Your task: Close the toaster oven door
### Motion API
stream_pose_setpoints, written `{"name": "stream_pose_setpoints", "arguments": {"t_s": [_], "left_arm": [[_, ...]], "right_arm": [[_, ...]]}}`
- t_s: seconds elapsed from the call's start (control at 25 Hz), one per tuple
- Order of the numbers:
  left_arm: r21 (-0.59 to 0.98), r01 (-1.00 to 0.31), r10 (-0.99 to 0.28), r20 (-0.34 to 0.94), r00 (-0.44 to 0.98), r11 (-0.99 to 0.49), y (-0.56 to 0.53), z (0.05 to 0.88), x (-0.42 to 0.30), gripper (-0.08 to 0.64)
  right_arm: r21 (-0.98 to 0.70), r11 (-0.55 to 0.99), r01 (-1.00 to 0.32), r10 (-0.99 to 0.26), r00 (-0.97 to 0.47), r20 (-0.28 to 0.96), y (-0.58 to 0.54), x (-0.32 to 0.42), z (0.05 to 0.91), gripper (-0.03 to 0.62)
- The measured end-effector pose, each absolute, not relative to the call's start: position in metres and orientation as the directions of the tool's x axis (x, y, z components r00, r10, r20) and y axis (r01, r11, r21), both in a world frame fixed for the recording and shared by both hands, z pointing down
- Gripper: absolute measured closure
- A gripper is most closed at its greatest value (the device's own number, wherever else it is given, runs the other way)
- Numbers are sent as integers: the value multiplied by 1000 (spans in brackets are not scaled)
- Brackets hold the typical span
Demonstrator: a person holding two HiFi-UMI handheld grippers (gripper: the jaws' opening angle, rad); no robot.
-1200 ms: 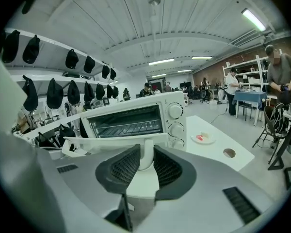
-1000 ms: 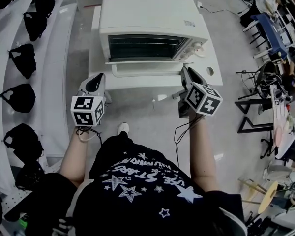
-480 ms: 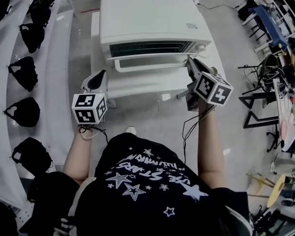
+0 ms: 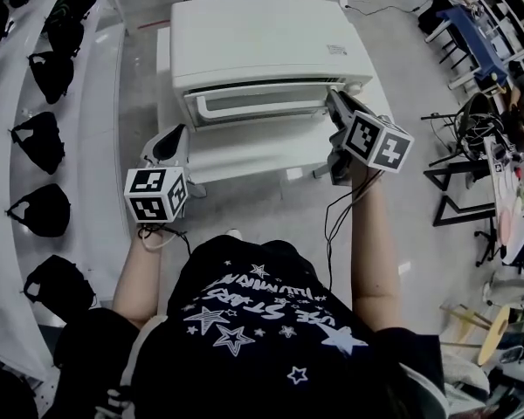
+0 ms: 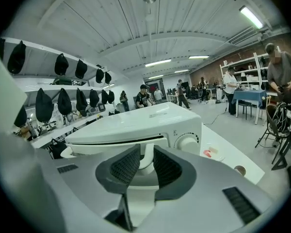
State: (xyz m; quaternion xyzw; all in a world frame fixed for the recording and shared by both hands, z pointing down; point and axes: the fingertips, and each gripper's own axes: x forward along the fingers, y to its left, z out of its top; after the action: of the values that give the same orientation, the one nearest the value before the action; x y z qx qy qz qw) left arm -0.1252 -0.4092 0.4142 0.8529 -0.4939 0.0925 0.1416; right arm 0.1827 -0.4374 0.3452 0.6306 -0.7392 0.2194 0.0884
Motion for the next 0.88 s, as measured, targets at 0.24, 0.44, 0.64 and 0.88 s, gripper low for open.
{"name": "stream_pose_setpoints", "arguments": {"t_s": [0.24,0.44,0.64,0.88], "left_arm": [[146,-871,-817,303,490,-469,-407,413,-122,538],[144,-872,-816,309,489,-468,-405,412,-123,538],[134,-874,-813,323,485,-468,-401,414,-123,538],[120,-881,-824,315,471,-458,-389,409,-122,538]], "right_arm": [[-225,104,-969,-899,-188,396,-446,187,341,503],[-244,101,-965,-912,-188,364,-446,186,339,502],[-227,112,-967,-929,-183,322,-444,184,335,483],[-256,123,-959,-934,-199,297,-415,187,331,460]]}}
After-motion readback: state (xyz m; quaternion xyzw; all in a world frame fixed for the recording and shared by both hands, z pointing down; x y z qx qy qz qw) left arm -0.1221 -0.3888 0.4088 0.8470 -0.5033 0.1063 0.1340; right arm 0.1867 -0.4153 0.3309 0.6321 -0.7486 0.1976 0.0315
